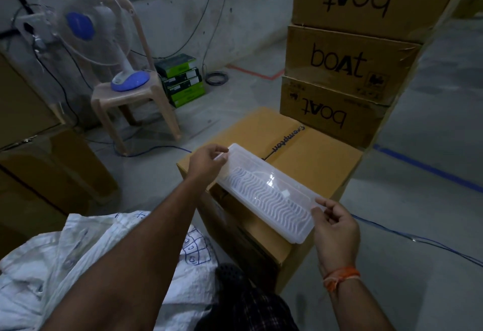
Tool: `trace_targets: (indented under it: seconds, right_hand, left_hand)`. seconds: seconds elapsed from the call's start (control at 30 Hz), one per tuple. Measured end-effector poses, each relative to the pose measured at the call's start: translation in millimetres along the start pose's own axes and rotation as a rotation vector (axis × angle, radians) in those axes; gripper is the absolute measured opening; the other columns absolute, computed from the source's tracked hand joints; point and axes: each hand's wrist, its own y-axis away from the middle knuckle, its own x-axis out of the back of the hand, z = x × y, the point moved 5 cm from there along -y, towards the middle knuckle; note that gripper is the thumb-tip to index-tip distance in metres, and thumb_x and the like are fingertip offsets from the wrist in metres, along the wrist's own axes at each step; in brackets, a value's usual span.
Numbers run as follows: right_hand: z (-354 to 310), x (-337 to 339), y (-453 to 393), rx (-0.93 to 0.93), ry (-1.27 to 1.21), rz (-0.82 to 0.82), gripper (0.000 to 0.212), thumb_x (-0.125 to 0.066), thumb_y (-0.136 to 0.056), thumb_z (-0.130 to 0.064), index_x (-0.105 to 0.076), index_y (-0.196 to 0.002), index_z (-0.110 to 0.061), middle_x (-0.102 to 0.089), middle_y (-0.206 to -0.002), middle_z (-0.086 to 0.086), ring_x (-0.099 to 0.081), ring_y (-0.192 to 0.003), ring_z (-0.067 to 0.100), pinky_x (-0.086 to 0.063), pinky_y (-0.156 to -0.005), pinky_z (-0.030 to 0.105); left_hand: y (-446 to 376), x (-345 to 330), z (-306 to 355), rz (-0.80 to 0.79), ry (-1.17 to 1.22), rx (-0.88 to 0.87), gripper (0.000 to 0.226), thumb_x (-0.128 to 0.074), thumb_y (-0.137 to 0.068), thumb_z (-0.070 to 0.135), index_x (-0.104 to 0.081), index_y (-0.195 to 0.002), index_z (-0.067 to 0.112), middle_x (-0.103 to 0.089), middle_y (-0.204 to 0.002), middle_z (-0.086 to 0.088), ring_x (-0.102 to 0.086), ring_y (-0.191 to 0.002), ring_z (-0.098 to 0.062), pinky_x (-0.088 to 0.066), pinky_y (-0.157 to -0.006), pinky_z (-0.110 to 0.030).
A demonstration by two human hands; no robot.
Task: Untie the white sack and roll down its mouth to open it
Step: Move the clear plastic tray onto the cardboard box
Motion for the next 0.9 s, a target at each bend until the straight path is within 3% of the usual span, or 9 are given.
trace_targets:
  seconds: [0.17, 0.3, 0.47, 0.63, 0.73, 0.8, 0.9]
  right_hand:
    - [-3, -5, -9, -0.027, -0.035, 0.031, 0.018, -0.071, -0.089, -0.006, -0.078, -0.097, -0.020, -0.071, -0.082, -0.005, -0.066, -0.076, 0.011, -0.053, -0.070, 0.024]
    - [-2, -12, -11, -0.030, -0.030, 0.039, 0.018, -0.072, -0.089, -0.006, -0.079, -0.101, -0.016, -0.075, -0.090, 0.002, -0.068, -0.080, 0.012, -0.056, -0.072, 0.025]
    - [-2, -16, -10, -0.022, -0.009, 0.040, 0.018, -0.072, -0.089, -0.008, -0.079, -0.102, -0.018, -0.075, -0.096, 0.008, -0.069, -0.082, 0.020, -0.051, -0.067, 0.021]
    - [6, -15, 1, -0.018, 0.000, -0.025, 0.024, -0.077, -0.086, -0.021, -0.076, -0.110, -0.027, -0.066, -0.097, 0.004, -0.063, -0.074, 0.012, -0.057, -0.071, 0.030]
    - [12, -16, 18, -0.021, 0.027, -0.068, 0.026, -0.078, -0.087, -0.027, -0.076, -0.112, -0.030, -0.049, -0.087, 0.004, -0.049, -0.062, 0.010, -0.048, -0.065, 0.025]
    - [13, -18, 29, -0.014, 0.032, -0.092, 0.024, -0.077, -0.088, -0.024, -0.076, -0.112, -0.028, -0.045, -0.086, 0.002, -0.045, -0.059, 0.008, -0.044, -0.063, 0.023]
    - [9, -22, 37, 0.002, 0.054, -0.087, 0.021, -0.077, -0.088, -0.021, -0.076, -0.107, -0.031, -0.045, -0.087, 0.001, -0.044, -0.059, 0.007, -0.044, -0.064, 0.024]
  left_hand:
    - [-23, -10, 4, -0.081, 0.031, -0.005, 0.020, -0.070, -0.101, 0.016, -0.081, -0.111, 0.029, -0.075, -0.124, 0.000, -0.069, -0.115, -0.023, -0.056, -0.094, -0.035]
    - [-40, -16, -1, -0.125, -0.014, 0.007, 0.025, -0.066, -0.101, 0.014, -0.081, -0.106, 0.034, -0.077, -0.126, -0.006, -0.071, -0.113, -0.037, -0.049, -0.080, -0.029]
    - [-43, -16, -6, -0.148, 0.016, 0.017, 0.029, -0.063, -0.104, 0.011, -0.079, -0.102, 0.035, -0.074, -0.133, -0.006, -0.069, -0.120, -0.031, -0.053, -0.085, -0.034]
    - [-18, 1, -8, 0.062, 0.122, 0.104, 0.023, -0.066, -0.101, 0.014, -0.079, -0.119, 0.020, -0.078, -0.116, -0.008, -0.072, -0.102, -0.024, -0.057, -0.081, -0.029]
    - [0, 8, -24, 0.095, 0.165, 0.121, 0.021, -0.067, -0.099, 0.013, -0.080, -0.115, 0.017, -0.080, -0.113, -0.013, -0.072, -0.096, -0.024, -0.049, -0.072, -0.022]
    - [9, 10, -31, 0.063, 0.204, 0.125, 0.021, -0.067, -0.097, 0.011, -0.080, -0.112, 0.020, -0.078, -0.115, -0.021, -0.072, -0.094, -0.034, -0.050, -0.078, -0.029]
    - [13, 11, -33, 0.019, 0.196, 0.117, 0.021, -0.067, -0.100, 0.008, -0.080, -0.115, 0.015, -0.066, -0.120, -0.038, -0.063, -0.075, -0.036, -0.057, -0.080, -0.058]
